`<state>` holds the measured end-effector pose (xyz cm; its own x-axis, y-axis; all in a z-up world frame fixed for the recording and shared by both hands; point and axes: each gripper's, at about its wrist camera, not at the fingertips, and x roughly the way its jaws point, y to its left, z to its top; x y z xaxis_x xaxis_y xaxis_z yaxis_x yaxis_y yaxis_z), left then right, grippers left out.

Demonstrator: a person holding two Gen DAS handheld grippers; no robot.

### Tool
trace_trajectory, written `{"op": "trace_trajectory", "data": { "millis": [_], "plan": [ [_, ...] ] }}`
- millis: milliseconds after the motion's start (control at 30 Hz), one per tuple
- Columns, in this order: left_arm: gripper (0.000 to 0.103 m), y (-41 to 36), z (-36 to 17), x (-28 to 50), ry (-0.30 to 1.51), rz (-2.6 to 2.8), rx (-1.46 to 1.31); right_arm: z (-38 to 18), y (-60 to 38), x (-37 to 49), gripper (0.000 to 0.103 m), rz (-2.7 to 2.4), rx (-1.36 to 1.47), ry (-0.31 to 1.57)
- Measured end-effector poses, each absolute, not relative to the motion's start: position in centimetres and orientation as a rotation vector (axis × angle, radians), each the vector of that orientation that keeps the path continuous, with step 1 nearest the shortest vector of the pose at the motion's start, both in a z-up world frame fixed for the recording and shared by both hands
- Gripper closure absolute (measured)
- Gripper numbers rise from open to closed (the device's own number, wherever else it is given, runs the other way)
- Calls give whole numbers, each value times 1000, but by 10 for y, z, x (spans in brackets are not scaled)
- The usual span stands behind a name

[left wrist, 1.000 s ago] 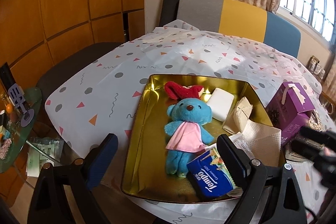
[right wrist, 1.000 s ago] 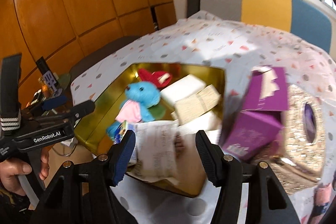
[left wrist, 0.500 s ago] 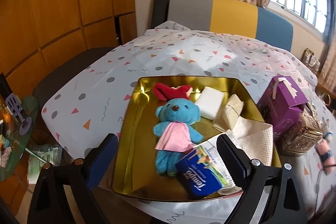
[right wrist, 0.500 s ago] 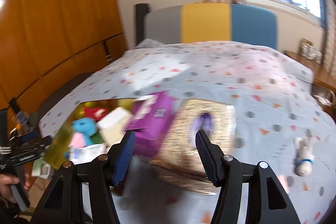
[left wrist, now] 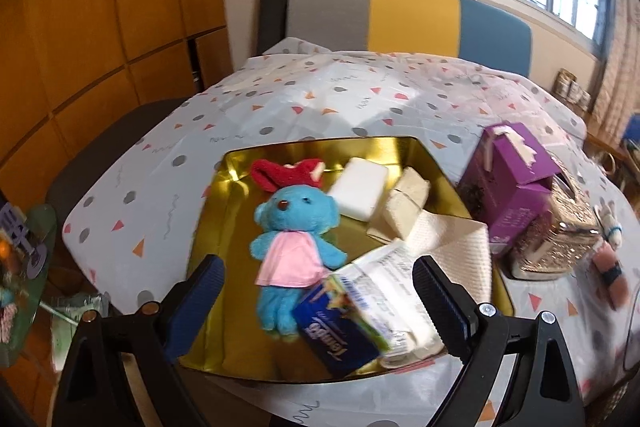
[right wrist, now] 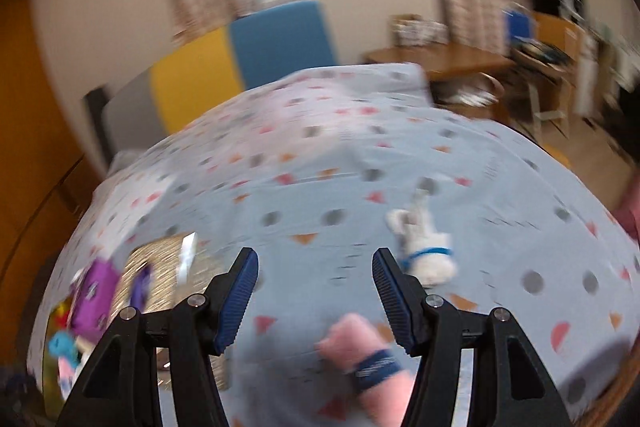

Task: Organize soft objects
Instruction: 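Move both tools to the pink towel roll and grasp it with the left tool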

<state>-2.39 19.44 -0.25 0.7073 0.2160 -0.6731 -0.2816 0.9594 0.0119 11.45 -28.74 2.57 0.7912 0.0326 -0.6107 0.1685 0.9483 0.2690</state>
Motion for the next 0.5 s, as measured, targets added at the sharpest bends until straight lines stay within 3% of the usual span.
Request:
{"op": "trace_trajectory", "data": {
  "millis": [500],
  "plan": [
    [12,106,57,-1,624,-82,-8,-11,-396,80,43,-305,747,547]
  ]
}}
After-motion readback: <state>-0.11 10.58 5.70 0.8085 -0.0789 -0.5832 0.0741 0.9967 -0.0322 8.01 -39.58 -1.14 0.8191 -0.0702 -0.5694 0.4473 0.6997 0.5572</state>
